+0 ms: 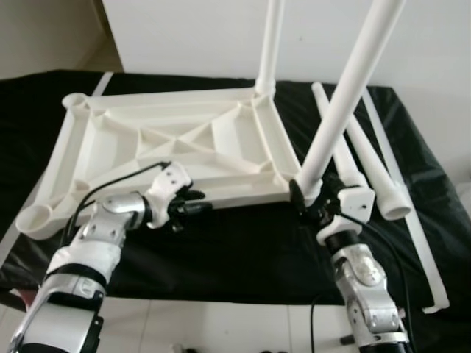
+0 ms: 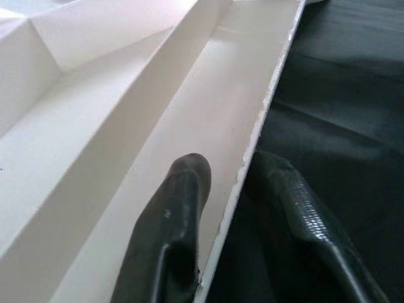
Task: Building children table
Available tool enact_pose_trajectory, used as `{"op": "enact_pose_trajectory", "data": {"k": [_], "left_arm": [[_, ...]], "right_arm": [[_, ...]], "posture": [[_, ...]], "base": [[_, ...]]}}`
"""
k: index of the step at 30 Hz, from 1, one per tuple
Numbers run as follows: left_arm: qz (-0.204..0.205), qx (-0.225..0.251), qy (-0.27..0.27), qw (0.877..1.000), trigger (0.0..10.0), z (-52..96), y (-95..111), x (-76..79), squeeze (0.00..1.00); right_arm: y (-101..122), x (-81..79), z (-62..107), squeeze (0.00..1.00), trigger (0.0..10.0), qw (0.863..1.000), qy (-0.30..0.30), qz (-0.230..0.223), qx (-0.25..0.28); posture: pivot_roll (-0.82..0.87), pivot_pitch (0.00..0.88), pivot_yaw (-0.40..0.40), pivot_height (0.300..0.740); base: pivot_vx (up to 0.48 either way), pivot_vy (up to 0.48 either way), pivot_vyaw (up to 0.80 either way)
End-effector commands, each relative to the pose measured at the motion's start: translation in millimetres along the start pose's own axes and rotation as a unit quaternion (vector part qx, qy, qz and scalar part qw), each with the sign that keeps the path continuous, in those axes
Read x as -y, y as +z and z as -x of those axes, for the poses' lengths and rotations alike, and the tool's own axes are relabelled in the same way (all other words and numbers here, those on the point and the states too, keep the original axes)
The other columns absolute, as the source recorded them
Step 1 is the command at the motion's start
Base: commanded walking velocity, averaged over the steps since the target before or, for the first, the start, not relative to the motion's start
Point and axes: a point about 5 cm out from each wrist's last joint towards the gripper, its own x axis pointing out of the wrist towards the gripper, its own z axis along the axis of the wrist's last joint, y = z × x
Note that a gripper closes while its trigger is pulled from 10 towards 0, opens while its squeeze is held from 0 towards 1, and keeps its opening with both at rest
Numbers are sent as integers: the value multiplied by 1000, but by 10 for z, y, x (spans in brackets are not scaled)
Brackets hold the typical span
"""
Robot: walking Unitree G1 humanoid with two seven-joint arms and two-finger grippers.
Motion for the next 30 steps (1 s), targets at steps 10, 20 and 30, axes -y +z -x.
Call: {"op": "enact_pose_trajectory", "data": {"k": [10, 20, 30], "left_arm": [[33, -25, 322, 946, 0, 88, -135, -306, 0], [43, -31, 376, 925, 0, 121, -185, -257, 0], [46, 2, 329, 943, 10000, 55, -148, -178, 0]], "right_arm": [[-67, -24, -43, 0, 10000, 1000, -10, -3, -10], [-132, -111, -103, 0, 10000, 999, -25, -17, -18], [-207, -183, -140, 0, 10000, 999, -20, -28, -35]], "posture": [[-86, 122, 22, 740], [-78, 110, 19, 740], [-64, 114, 10, 740]], "base": [[0, 0, 0], [0, 0, 0], [0, 0, 0]]}}
